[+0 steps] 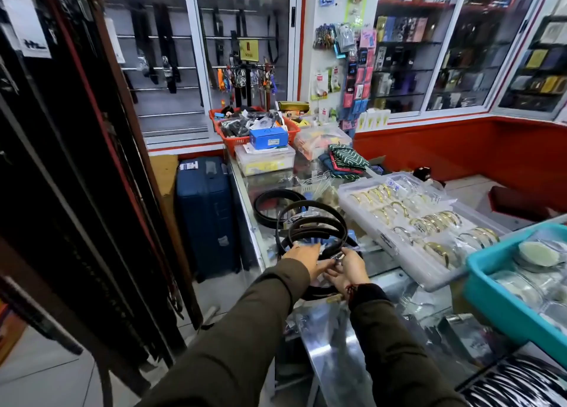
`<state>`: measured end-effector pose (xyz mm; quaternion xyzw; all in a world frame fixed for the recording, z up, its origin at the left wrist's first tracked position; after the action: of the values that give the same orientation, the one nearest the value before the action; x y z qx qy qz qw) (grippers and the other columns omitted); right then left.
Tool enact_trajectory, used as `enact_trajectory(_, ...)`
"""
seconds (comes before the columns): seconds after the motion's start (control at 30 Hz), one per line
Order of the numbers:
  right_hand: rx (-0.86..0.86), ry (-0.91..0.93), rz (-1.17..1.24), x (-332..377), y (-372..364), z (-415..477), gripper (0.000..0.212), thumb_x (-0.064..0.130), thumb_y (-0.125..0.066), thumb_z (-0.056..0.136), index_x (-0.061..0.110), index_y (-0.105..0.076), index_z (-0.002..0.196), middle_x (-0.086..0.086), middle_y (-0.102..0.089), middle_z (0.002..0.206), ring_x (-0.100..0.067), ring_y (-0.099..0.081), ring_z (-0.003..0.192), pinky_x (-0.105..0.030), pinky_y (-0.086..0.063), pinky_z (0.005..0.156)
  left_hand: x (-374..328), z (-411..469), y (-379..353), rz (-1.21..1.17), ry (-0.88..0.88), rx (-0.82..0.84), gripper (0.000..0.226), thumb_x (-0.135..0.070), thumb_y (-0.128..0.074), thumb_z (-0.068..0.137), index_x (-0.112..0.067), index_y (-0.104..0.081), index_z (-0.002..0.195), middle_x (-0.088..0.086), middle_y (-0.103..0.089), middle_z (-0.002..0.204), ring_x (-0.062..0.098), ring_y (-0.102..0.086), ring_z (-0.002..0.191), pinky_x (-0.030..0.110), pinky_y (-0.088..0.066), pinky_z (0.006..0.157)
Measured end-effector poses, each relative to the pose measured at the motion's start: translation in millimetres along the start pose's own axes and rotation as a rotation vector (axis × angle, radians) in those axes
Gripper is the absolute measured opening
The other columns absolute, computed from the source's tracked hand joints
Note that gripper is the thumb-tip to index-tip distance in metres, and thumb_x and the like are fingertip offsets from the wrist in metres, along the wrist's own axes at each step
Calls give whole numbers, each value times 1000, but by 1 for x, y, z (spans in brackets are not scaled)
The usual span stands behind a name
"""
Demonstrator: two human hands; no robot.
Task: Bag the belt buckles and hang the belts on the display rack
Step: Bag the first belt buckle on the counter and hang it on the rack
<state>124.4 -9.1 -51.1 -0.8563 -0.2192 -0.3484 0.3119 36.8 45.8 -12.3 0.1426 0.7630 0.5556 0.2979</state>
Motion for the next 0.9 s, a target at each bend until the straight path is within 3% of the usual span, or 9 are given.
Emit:
enact_trajectory(0.07, -24, -38, 12, -2, 0, 8, 22, 21, -36, 103, 9, -52, 96, -11, -46, 74, -22, -41, 60, -36, -48, 73, 0, 2, 3, -70, 38, -47, 63, -59, -37, 100, -14, -45, 144, 18, -62, 134, 36, -59, 122, 45, -51, 98)
enact_trajectory(0.17, -17, -41, 23, -2, 1, 9, 25, 18, -36, 104, 10, -51, 85, -11, -54, 81, -24, -53, 68, -37, -47, 63, 1, 6, 11, -137, 64, -136, 50, -51, -39, 102, -21, -53, 140, 14, -65, 130, 35, -61, 118, 42, -51, 91)
enact_trajectory(0.27, -1, -34, 10, 0, 4, 10, 28, 11, -30, 105, 10, -45, 81, -9, -49, 87, -23, -53, 77, -33, -50, 72, 4, 8, 17, -133, 89, -213, 39, -42, -43, 103, -23, -65, 129, 10, -69, 125, 33, -63, 115, 39, -51, 89)
enact_trajectory(0.33, -2, -88, 48, -5, 7, 14, 25, 6, -32, 105, 4, -46, 84, -12, -48, 89, -26, -57, 92, -36, -52, 88, 7, 7, 18, -156, 113, -247, 37, -41, -45, 102, -24, -69, 125, 7, -71, 122, 32, -64, 114, 38, -52, 89)
enact_trajectory(0.43, 51, -89, 11, -11, 7, 18, 20, 4, -46, 101, -2, -55, 117, -12, -53, 95, -27, -53, 108, -42, -46, 104, 11, 4, 17, -280, 125, -273, 34, -41, -49, 100, -23, -74, 116, 9, -75, 113, 33, -67, 106, 40, -56, 88)
enact_trajectory(0.5, 122, -48, -14, -6, 0, 15, 37, 6, -50, 100, 8, -48, 137, -10, -57, 99, -25, -60, 97, -41, -49, 100, 16, 2, 16, -388, 129, -287, 34, -39, -51, 100, -19, -77, 108, 11, -76, 106, 33, -68, 101, 41, -56, 87)
enact_trajectory(0.63, 226, 30, 110, 7, -18, -3, 41, 3, -57, 96, 10, -50, 136, -15, -69, 105, -25, -68, 90, -35, -60, 74, 26, -7, 24, -585, 111, -365, 34, -36, -54, 99, -15, -74, 117, 10, -76, 112, 28, -69, 105, 34, -53, 88)
enact_trajectory(0.8, 304, 145, 107, 22, -45, -31, 53, 6, -65, 93, 0, -44, 142, -26, -65, 127, -28, -69, 104, -31, -60, 78, 36, -33, 54, -770, 50, -568, 29, -27, -57, 99, -10, -75, 115, 9, -78, 109, 21, -70, 103, 20, -45, 80)
enact_trajectory(0.9, 378, 224, 103, 34, -70, -51, 51, 4, -70, 90, 12, -45, 133, -18, -75, 104, -22, -77, 88, -29, -63, 71, 46, -58, 78, -814, 48, -717, 30, -27, -59, 99, -8, -74, 115, 10, -77, 110, 21, -70, 103, 22, -48, 83)
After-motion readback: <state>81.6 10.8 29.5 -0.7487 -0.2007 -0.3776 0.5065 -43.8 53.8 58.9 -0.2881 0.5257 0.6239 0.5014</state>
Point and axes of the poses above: each hand's wrist, its own z-axis towards the middle knuckle, its own y-axis out of the back of the hand, x = y × z, the point moved 6 cm from there along z, towards the middle knuckle
